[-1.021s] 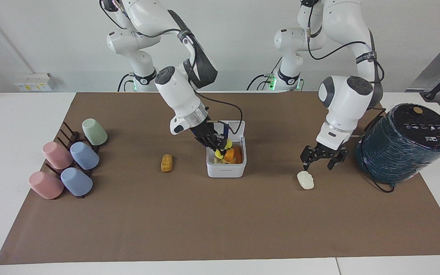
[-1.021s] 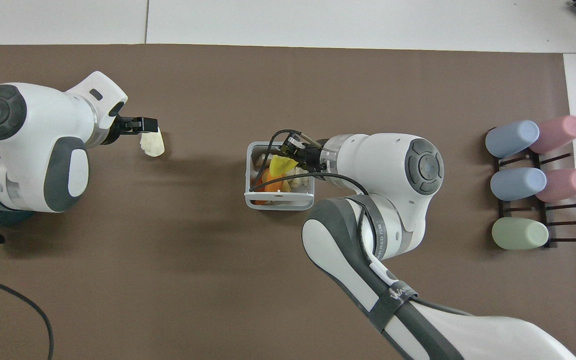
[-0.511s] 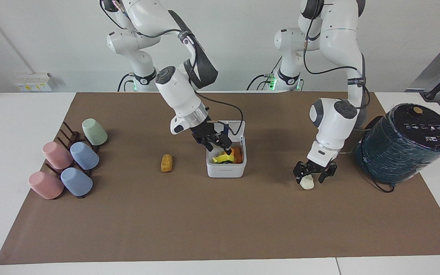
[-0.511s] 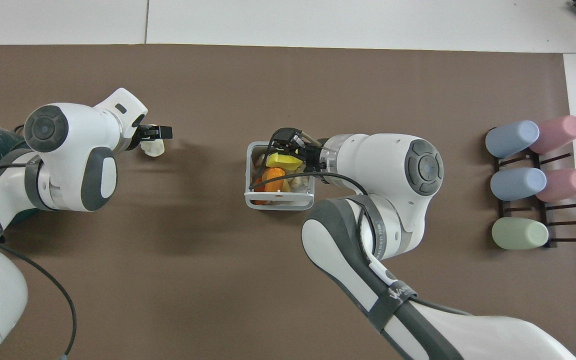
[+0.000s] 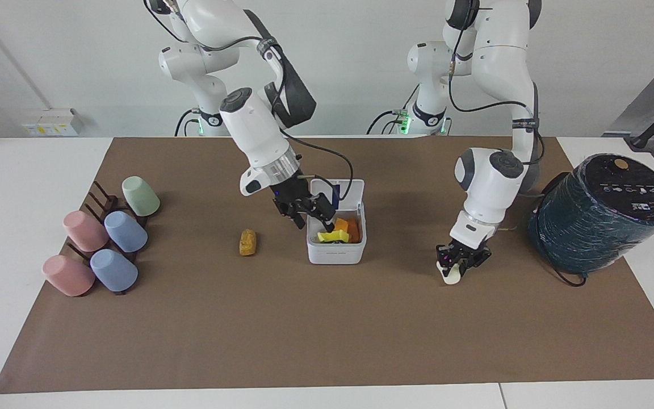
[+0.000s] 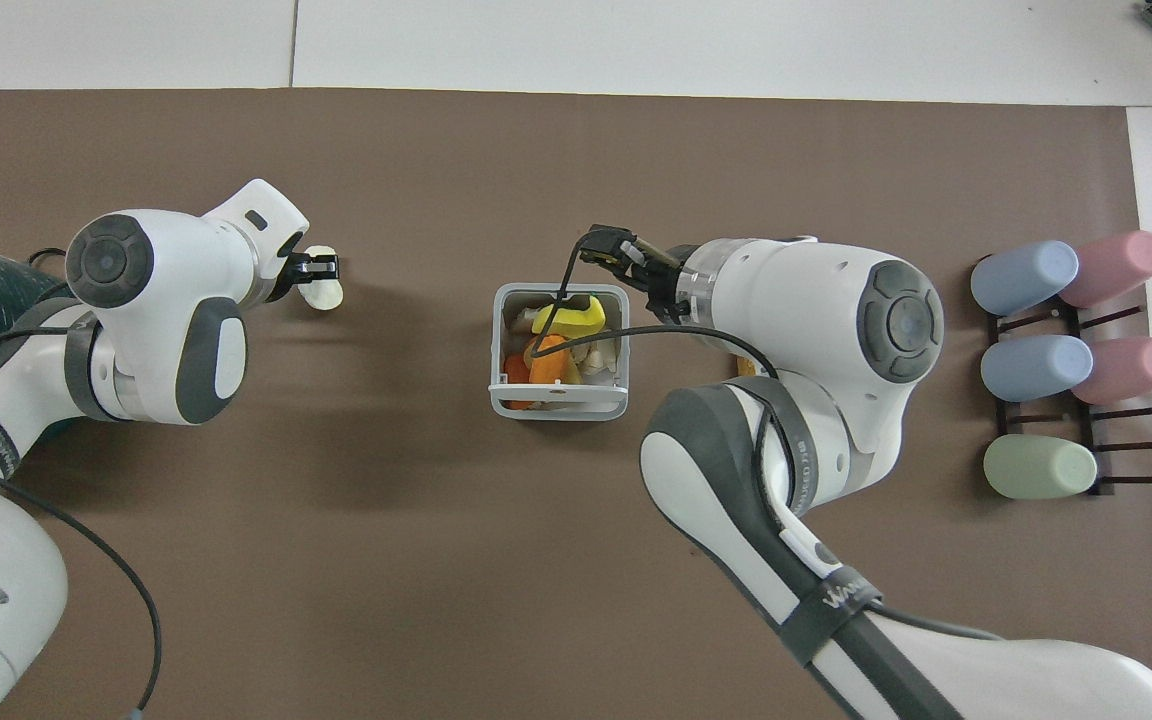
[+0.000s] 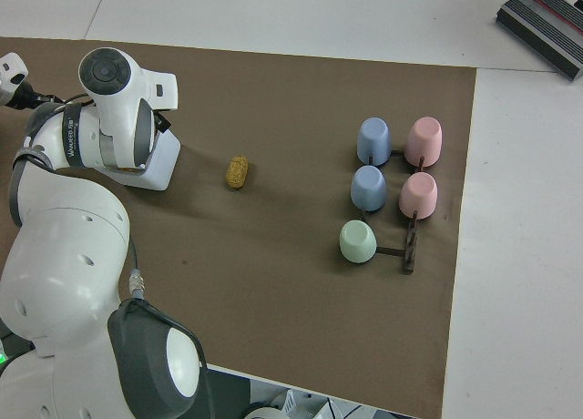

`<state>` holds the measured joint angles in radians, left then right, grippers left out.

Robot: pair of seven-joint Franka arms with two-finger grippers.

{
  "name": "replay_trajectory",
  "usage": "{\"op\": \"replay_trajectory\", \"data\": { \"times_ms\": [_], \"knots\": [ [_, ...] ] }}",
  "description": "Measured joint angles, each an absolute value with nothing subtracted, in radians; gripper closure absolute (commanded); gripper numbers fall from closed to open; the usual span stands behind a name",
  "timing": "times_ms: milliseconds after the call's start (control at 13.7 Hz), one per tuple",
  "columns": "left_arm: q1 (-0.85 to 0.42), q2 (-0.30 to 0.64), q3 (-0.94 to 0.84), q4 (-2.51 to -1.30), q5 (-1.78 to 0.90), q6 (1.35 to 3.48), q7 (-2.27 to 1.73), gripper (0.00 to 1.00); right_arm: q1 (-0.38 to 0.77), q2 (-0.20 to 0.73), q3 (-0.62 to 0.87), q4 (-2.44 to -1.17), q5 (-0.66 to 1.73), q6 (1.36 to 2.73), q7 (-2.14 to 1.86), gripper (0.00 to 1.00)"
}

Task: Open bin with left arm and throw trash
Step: 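Grasp the cream piece with the left gripper while the right gripper reaches the orange piece, then drop the cream piece into the bin while the right gripper grasps the orange piece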

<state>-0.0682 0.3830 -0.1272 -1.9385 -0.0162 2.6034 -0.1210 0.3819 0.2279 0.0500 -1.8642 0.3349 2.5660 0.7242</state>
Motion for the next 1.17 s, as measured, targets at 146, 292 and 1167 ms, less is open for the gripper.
{"op": "replay_trajectory", "data": {
  "times_ms": [146,292,1167],
  "knots": [
    [-0.069,0.383,-0.127,-1.937,-0.016,2.599,-0.121,1.0,0.314,0.199,0.048,-1.857,0.237,2.507,0.71,0.0],
    [-0.073,0.382,-0.128,-1.922,-0.016,2.569,-0.121,1.0,0.243,0.165,0.047,-1.848,0.176,2.401,0.6,0.0],
    [-0.315,0.337,-0.138,-1.566,-0.016,1.989,-0.518,1.0,0.128,0.228,0.056,-1.902,0.095,2.225,-0.03,0.0]
  ]
}}
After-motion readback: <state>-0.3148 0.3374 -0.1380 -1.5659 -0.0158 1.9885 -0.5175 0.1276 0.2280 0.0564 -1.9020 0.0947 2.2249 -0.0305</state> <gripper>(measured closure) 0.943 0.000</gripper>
